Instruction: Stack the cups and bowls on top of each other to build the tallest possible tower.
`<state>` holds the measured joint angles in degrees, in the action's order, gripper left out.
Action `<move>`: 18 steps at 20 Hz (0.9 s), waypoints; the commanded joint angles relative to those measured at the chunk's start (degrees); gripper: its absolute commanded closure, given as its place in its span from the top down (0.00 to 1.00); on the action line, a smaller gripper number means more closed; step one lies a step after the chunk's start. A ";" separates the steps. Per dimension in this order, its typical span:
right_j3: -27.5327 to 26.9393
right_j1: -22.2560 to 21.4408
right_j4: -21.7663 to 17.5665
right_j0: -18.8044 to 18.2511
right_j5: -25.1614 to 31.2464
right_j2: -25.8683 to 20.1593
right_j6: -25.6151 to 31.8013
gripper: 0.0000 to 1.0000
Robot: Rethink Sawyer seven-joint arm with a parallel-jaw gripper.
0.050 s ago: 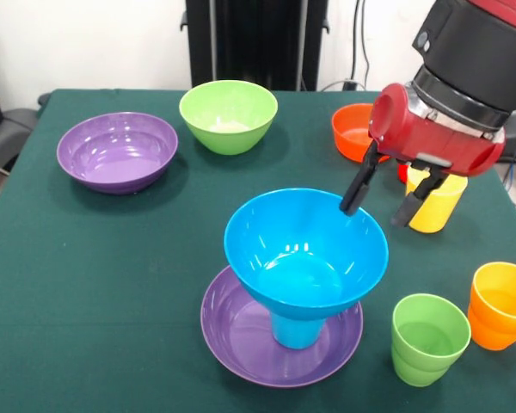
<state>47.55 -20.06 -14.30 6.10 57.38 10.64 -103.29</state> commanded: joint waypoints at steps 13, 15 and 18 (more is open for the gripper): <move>16.53 -8.43 4.39 -7.23 6.80 -10.43 12.17 1.00; 16.56 -7.99 5.02 -8.37 6.81 -11.11 11.52 1.00; 16.90 -7.61 5.66 -10.27 5.73 -11.88 10.15 1.00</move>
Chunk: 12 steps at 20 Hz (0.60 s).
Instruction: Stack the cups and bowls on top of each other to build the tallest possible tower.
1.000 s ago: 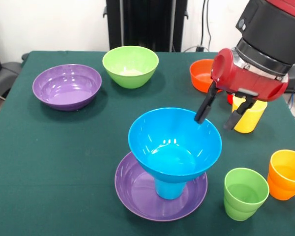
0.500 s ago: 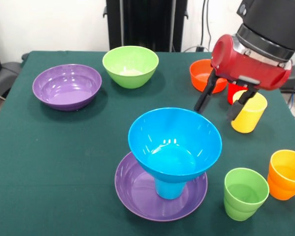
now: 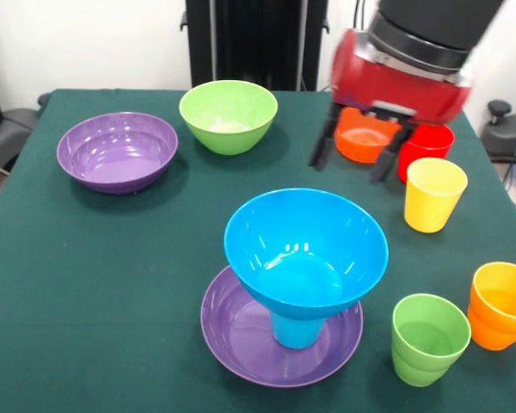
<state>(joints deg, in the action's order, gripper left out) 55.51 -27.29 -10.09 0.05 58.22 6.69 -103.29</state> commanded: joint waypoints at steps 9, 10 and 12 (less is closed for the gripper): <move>10.77 -2.72 2.97 -9.74 5.16 -10.15 11.09 1.00; 10.72 -2.50 3.03 -10.40 4.91 -10.46 11.16 1.00; 10.88 -2.05 3.03 -11.52 4.42 -11.14 10.98 1.00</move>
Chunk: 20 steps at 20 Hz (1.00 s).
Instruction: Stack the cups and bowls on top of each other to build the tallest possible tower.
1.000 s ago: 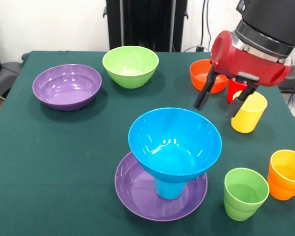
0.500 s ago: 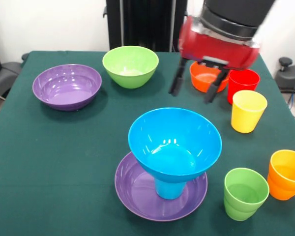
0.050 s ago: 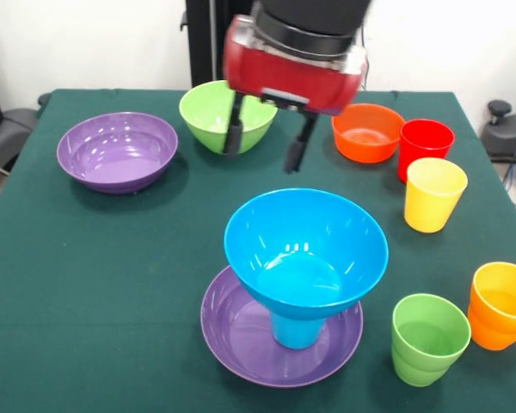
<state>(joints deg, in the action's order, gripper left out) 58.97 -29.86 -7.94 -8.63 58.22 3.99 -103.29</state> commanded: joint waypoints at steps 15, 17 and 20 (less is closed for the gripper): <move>12.25 4.27 0.29 -8.36 -0.99 -10.56 6.65 1.00; 13.41 3.97 -0.01 -8.89 -2.11 -10.48 5.83 1.00; 14.36 3.01 -0.67 -8.88 -2.53 -10.05 5.00 1.00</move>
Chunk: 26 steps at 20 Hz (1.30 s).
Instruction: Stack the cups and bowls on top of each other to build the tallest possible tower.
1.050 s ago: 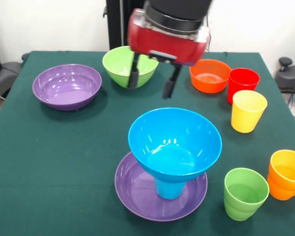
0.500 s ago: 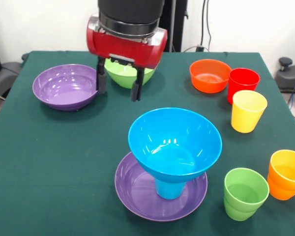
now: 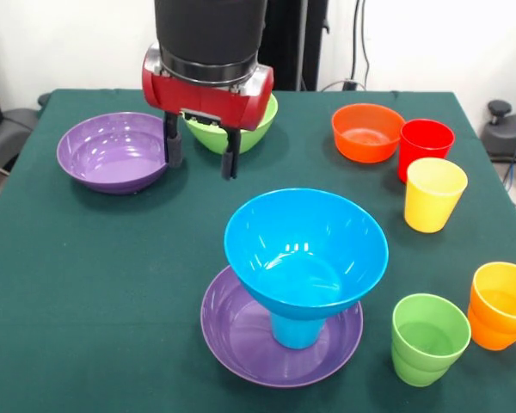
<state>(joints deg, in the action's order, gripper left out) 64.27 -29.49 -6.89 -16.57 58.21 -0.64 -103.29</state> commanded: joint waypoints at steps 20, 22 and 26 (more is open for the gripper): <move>12.78 7.30 -4.43 -6.01 -9.88 -2.12 1.42 1.00; 13.06 7.46 -4.61 -6.03 -9.73 -1.87 1.27 1.00; 14.77 6.79 -4.68 -6.03 -10.16 -1.20 0.83 1.00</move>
<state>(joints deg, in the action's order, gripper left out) 72.85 -25.29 -6.93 -22.83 51.41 0.05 -103.29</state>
